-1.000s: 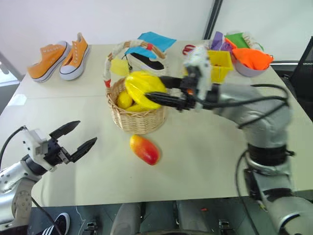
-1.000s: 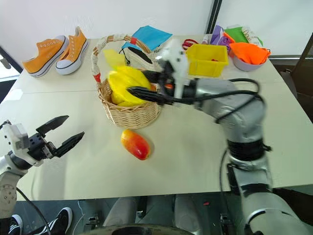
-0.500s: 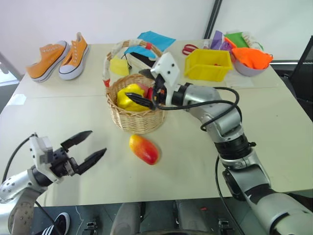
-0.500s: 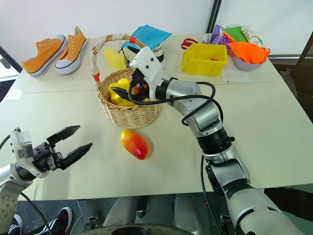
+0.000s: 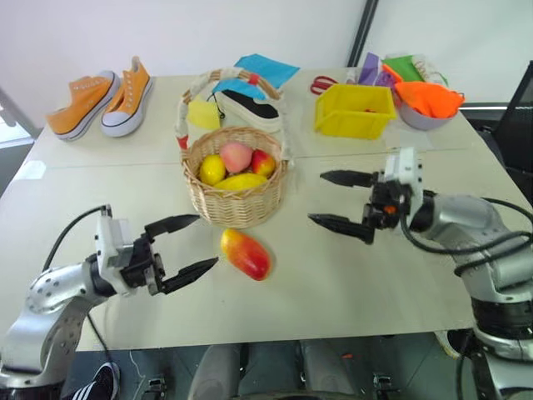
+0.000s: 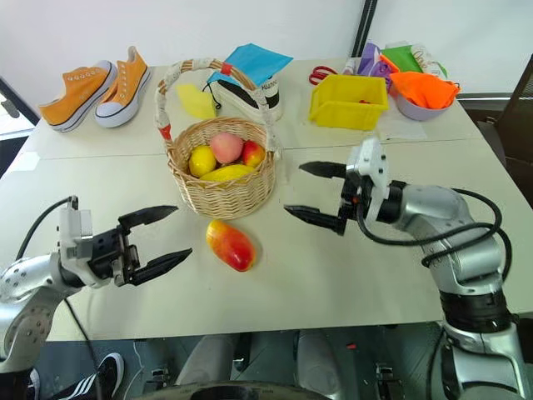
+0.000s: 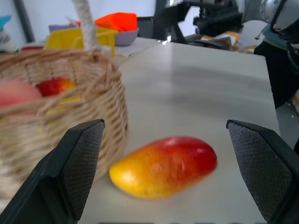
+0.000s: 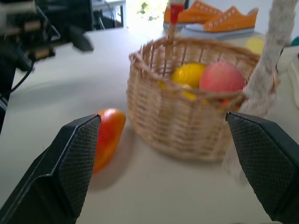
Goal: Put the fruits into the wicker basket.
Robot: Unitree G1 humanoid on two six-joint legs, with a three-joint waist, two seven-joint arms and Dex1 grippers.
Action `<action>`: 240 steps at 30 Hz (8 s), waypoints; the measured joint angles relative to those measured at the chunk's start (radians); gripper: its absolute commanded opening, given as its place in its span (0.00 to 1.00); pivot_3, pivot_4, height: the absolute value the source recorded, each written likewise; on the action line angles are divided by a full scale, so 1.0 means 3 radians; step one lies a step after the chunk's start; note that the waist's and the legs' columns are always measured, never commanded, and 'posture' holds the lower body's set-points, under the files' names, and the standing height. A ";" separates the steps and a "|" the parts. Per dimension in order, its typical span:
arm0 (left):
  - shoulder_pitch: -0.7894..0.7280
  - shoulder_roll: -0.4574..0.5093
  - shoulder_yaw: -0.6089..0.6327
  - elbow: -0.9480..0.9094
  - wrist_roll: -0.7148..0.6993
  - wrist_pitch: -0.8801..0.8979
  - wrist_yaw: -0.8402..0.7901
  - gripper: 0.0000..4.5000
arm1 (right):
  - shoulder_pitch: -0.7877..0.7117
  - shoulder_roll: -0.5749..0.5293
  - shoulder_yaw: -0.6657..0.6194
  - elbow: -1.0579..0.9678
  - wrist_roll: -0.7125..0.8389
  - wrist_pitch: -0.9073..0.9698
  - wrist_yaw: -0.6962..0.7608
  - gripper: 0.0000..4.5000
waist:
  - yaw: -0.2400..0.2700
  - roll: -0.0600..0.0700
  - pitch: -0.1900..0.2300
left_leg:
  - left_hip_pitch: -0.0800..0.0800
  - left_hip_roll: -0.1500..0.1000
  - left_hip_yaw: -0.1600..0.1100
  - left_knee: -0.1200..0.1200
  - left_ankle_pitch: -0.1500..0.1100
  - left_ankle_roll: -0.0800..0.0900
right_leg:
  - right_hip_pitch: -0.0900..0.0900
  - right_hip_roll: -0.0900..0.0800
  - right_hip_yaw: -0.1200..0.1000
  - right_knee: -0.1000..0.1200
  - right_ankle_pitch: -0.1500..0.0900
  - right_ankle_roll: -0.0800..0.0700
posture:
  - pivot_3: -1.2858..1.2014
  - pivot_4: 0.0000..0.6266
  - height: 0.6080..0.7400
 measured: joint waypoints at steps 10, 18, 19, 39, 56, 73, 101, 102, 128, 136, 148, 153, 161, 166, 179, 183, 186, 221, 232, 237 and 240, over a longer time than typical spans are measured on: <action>-0.0774 -0.0168 -0.0695 0.0661 0.0483 -0.0195 -0.0225 1.00 | 0.0652 -0.0376 -0.0461 -0.0205 0.0201 -0.0297 0.0418 0.99 | 0.0092 -0.0002 0.0002 | -0.0004 -0.0001 0.0000 0.0018 -0.0001 0.0001 | 0.0009 -0.0001 -0.0002 -0.0004 0.0001 0.0002 | 0.52 0.24 1.00; -0.1045 -0.0198 -0.1030 0.1165 0.0616 -0.0201 -0.0590 1.00 | 0.0867 -0.0637 -0.0489 -0.0517 0.0400 -0.0157 0.0600 0.99 | 0.0095 -0.0002 0.0002 | -0.0004 0.0000 -0.0002 0.0016 -0.0001 0.0002 | 0.0006 0.0000 -0.0005 0.0000 0.0003 0.0006 | 0.52 0.24 1.00; -0.1096 -0.0199 -0.1069 0.1242 0.0646 -0.0214 -0.0656 1.00 | 0.0849 -0.0640 -0.0487 -0.0539 0.0404 -0.0153 0.0593 0.99 | 0.0095 -0.0002 0.0002 | -0.0004 0.0000 -0.0002 0.0017 -0.0001 0.0002 | 0.0008 0.0000 -0.0005 -0.0001 0.0002 0.0006 | 0.52 0.24 1.00; -0.1522 -0.0314 -0.1390 0.1790 0.1204 -0.0992 -0.0994 1.00 | 0.0745 -0.0626 -0.0224 -0.0533 0.0325 -0.0179 0.0461 0.99 | 0.0102 -0.0003 0.0001 | -0.0006 -0.0002 -0.0003 0.0022 -0.0002 0.0004 | 0.0011 -0.0001 -0.0007 -0.0003 0.0003 0.0007 | 0.52 0.24 1.00; -0.1489 -0.0258 -0.1377 0.1629 0.1143 -0.0777 -0.0977 0.72 | 0.0537 -0.0557 -0.0093 -0.0451 0.0291 -0.0182 0.0361 1.00 | 0.0100 -0.0003 0.0000 | -0.0006 -0.0002 -0.0003 0.0024 -0.0002 0.0004 | 0.0011 0.0000 -0.0007 -0.0001 0.0006 0.0012 | 0.52 0.24 1.00; -0.1389 0.0032 -0.1086 0.1156 0.0494 0.0357 -0.0938 0.72 | 0.0496 -0.0498 -0.0080 -0.0390 0.0200 -0.0232 0.0355 1.00 | 0.0073 -0.0002 0.0000 | -0.0006 -0.0002 -0.0004 0.0026 -0.0001 0.0004 | 0.0006 0.0002 -0.0006 0.0009 0.0006 0.0013 | 0.52 0.24 1.00; -0.2104 -0.0357 -0.1913 0.2075 0.1524 -0.0869 -0.1490 0.96 | 0.0337 -0.0370 0.0075 -0.0265 0.0073 -0.0269 0.0233 1.00 | 0.0068 -0.0003 0.0001 | -0.0006 -0.0004 -0.0004 0.0031 0.0000 0.0004 | 0.0005 0.0007 -0.0010 0.0018 0.0008 0.0017 | 0.52 0.24 1.00; -0.2103 -0.0343 -0.1914 0.2075 0.1528 -0.0864 -0.1504 0.91 | 0.0338 -0.0370 0.0075 -0.0266 0.0073 -0.0269 0.0229 1.00 | 0.0067 -0.0004 0.0001 | -0.0006 -0.0003 -0.0004 0.0032 0.0000 0.0004 | 0.0006 0.0007 -0.0010 0.0018 0.0008 0.0017 | 0.52 0.24 1.00; -0.2073 -0.0100 -0.0511 0.0558 -0.0119 0.1033 -0.0304 0.62 | 0.0336 -0.0369 0.0042 -0.0076 0.0007 -0.0411 0.0389 1.00 | 0.0024 -0.0007 0.0003 | -0.0001 -0.0003 -0.0010 0.0050 0.0000 0.0004 | 0.0012 0.0007 -0.0010 0.0038 0.0007 0.0019 | 0.52 0.24 1.00; -0.2124 -0.0228 -0.0513 0.0765 0.0503 0.0850 0.0574 0.62 | -0.0007 -0.0053 0.0080 0.0223 -0.0094 -0.0451 0.0119 1.00 | 0.0020 -0.0007 0.0003 | 0.0008 -0.0004 -0.0004 0.0055 0.0001 0.0002 | 0.0016 0.0009 -0.0007 0.0047 0.0008 0.0019 | 0.52 0.24 1.00; -0.2389 -0.0372 -0.0530 0.1285 0.0755 0.0952 0.1102 0.99 | -0.0151 0.0041 0.0119 0.0405 -0.0244 -0.0654 0.0005 1.00 | 0.0023 -0.0008 0.0003 | 0.0007 -0.0005 -0.0004 0.0055 0.0001 0.0001 | 0.0014 0.0009 -0.0007 0.0048 0.0008 0.0020 | 0.52 0.24 1.00; -0.2326 -0.0393 -0.0517 0.1118 0.0627 0.0989 0.1022 0.99 | -0.0151 0.0041 0.0121 0.0407 -0.0252 -0.0683 0.0008 1.00 | 0.0009 -0.0008 0.0003 | 0.0008 -0.0003 -0.0004 0.0052 0.0002 0.0000 | 0.0011 0.0009 -0.0007 0.0051 0.0008 0.0020 | 0.52 0.24 1.00; -0.1602 -0.0205 -0.0005 0.0325 -0.0220 0.1302 0.0727 0.99 | -0.0112 0.0046 0.0132 0.0427 -0.0250 -0.0699 0.0046 1.00 | 0.0009 -0.0007 0.0003 | 0.0008 -0.0002 -0.0004 0.0048 0.0002 -0.0001 | 0.0010 0.0006 0.0000 0.0047 0.0007 0.0019 | 0.52 0.24 1.00; -0.1100 -0.0041 0.0570 0.0169 -0.0576 0.1525 0.0927 0.99 | -0.0112 0.0144 0.0114 0.0518 -0.0304 -0.0778 -0.0095 1.00 | 0.0014 -0.0007 0.0003 | 0.0010 -0.0002 -0.0005 0.0047 0.0002 -0.0001 | 0.0011 0.0006 -0.0001 0.0048 0.0007 0.0018 | 0.52 0.24 1.00; -0.0038 -0.0102 0.1155 0.0484 -0.0185 0.0579 0.0625 0.99 | -0.0708 0.1574 0.0396 0.0659 -0.0952 -0.0323 -0.2096 1.00 | 0.0028 -0.0011 0.0000 | 0.0008 -0.0001 -0.0001 0.0017 0.0008 -0.0013 | -0.0021 0.0002 0.0004 0.0045 0.0004 0.0011 | 0.52 0.24 1.00; 0.0100 -0.0229 0.1185 0.0434 -0.0190 0.0429 0.0632 0.99 | -0.0850 0.1769 0.0550 0.0669 -0.1020 -0.0237 -0.2212 1.00 | 0.0003 -0.0011 0.0000 | 0.0010 -0.0002 0.0001 0.0019 0.0008 -0.0013 | -0.0020 0.0002 0.0006 0.0046 0.0005 0.0010 | 0.52 0.24 1.00; 0.0152 -0.0289 0.1149 0.0365 -0.0176 0.0361 0.0651 0.99 | -0.1027 0.1836 0.0642 0.0807 -0.1155 -0.0269 -0.2317 1.00 | -0.0004 -0.0011 0.0000 | 0.0012 -0.0002 0.0001 0.0018 0.0008 -0.0013 | -0.0021 0.0003 0.0006 0.0048 0.0005 0.0010 | 0.52 0.24 1.00; -0.0367 -0.0334 0.0322 0.0561 -0.0202 0.0313 0.0433 1.00 | -0.0232 0.0028 -0.1378 0.1414 -0.0816 -0.0684 -0.1931 0.00 | 0.0001 -0.0007 0.0003 | 0.0013 -0.0001 0.0008 0.0018 0.0009 -0.0011 | 0.0001 0.0005 0.0004 0.0042 0.0004 0.0011 | 0.52 0.24 1.00; -0.0671 -0.0205 -0.0028 0.0792 -0.0053 0.0284 -0.0014 1.00 | 0.0088 0.0019 -0.1566 0.1798 -0.1020 -0.1311 -0.2288 0.56 | 0.0014 -0.0004 0.0002 | 0.0013 -0.0001 0.0008 0.0022 0.0009 -0.0010 | 0.0004 0.0005 0.0003 0.0042 0.0004 0.0012 | 0.52 0.24 1.00; -0.0743 -0.0230 -0.0049 0.0919 -0.0008 0.0238 -0.0080 1.00 | 0.0283 0.0115 -0.1784 0.1569 -0.0924 -0.1329 -0.2486 0.99 | 0.0021 -0.0004 0.0002 | 0.0013 -0.0001 0.0007 0.0020 0.0009 -0.0010 | 0.0004 0.0005 0.0004 0.0042 0.0004 0.0012 | 0.52 0.24 1.00; -0.0758 -0.0261 -0.0080 0.0991 0.0027 0.0197 -0.0092 1.00 | 0.0511 0.0190 -0.1932 0.1192 -0.0879 -0.1334 -0.2587 0.99 | 0.0026 -0.0004 0.0002 | 0.0013 -0.0001 0.0007 0.0021 0.0009 -0.0010 | 0.0004 0.0004 0.0005 0.0042 0.0004 0.0012 | 0.52 0.24 1.00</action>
